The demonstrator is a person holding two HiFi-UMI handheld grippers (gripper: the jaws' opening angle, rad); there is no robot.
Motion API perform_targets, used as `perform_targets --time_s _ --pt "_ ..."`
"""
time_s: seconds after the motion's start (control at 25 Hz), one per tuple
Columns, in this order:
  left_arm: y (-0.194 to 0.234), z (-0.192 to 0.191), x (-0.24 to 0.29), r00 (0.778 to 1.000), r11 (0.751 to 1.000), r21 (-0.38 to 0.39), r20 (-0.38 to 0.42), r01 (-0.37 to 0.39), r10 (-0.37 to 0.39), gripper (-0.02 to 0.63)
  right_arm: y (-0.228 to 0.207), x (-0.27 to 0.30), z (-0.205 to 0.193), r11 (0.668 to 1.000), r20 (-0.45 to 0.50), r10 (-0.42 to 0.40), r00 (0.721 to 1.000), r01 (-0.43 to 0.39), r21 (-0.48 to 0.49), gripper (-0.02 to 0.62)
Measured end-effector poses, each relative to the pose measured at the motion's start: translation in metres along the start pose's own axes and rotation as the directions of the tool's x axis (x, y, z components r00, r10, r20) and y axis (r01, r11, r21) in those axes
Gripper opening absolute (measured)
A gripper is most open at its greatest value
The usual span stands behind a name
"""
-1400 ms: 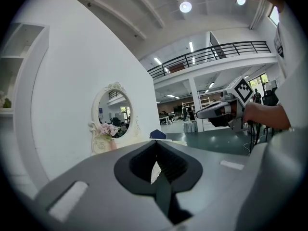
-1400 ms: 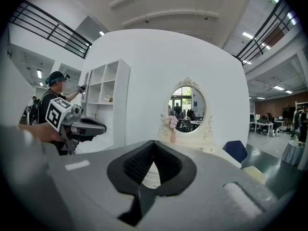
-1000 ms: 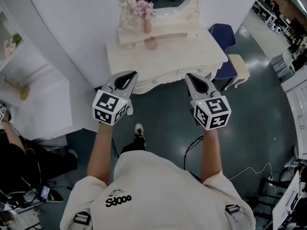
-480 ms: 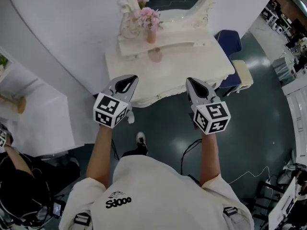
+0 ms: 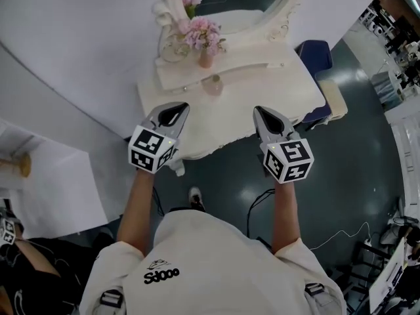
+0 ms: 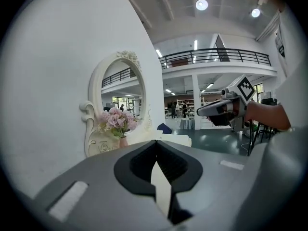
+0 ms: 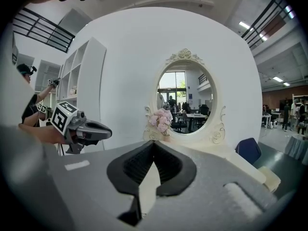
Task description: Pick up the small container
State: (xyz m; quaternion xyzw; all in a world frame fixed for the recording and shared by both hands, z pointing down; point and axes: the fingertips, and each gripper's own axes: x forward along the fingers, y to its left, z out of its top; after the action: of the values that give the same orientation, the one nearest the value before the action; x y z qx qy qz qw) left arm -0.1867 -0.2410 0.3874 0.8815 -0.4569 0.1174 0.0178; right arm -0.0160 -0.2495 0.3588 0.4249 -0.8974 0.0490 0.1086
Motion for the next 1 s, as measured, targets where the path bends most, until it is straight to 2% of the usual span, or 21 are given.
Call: perform_targets --time_s 0.24,0.48,0.68,0.88,1.0 --pt "0.032 -0.014 0.047 0.998 0.999 -0.008 -0.04 0.052 -0.053 0.048 -0.022 0.033 -0.009 0.998 -0.034 -0.054 0.998 0.055 0.033 0.003" --pt "0.046 -0.046 0.094 0.992 0.995 -0.054 -0.096 0.082 -0.087 0.12 -0.047 0.045 -0.028 0.992 -0.085 -0.097 0.992 0.103 0.073 0.003" --pt "0.037 -0.069 0.128 0.988 0.991 -0.099 -0.119 0.089 -0.1 0.154 -0.069 0.044 -0.039 0.99 -0.107 -0.095 0.99 0.105 0.097 0.003" --pt "0.058 -0.102 0.188 0.974 0.985 -0.129 -0.18 0.115 -0.138 0.214 -0.103 0.086 -0.047 0.99 -0.148 -0.075 0.986 0.091 0.109 0.003" --pt "0.067 -0.116 0.212 0.968 0.985 -0.129 -0.211 0.111 -0.137 0.227 -0.118 0.097 -0.044 0.991 -0.156 -0.073 0.985 0.09 0.102 0.003"
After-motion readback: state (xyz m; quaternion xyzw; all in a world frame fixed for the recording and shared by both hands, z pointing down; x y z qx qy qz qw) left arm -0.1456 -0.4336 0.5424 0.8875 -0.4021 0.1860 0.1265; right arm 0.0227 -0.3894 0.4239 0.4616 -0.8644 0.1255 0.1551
